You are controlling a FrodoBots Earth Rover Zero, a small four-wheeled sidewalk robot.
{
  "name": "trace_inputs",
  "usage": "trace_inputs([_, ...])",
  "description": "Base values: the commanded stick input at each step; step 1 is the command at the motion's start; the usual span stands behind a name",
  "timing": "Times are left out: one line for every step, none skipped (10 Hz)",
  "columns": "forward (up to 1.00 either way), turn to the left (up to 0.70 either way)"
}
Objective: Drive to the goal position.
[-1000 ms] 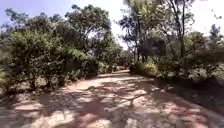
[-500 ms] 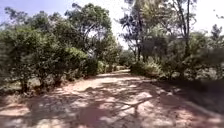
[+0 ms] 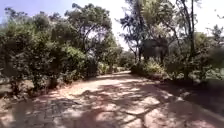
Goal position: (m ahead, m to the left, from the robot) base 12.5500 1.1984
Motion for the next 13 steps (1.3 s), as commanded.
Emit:
trace_inputs([0.7, 0.0])
trace_inputs([0.7, 0.0])
trace_inputs([0.7, -0.35])
trace_inputs([0.7, -0.35])
trace_inputs([0.7, -0.3])
trace_inputs([0.7, -0.13])
trace_inputs([0.7, 0.0])
trace_inputs([0.7, 0.0])
trace_inputs([0.7, 0.0])
trace_inputs([0.7, 0.0])
trace_inputs([0.7, 0.0])
trace_inputs([0.7, 0.0])
trace_inputs([0.7, 0.0])
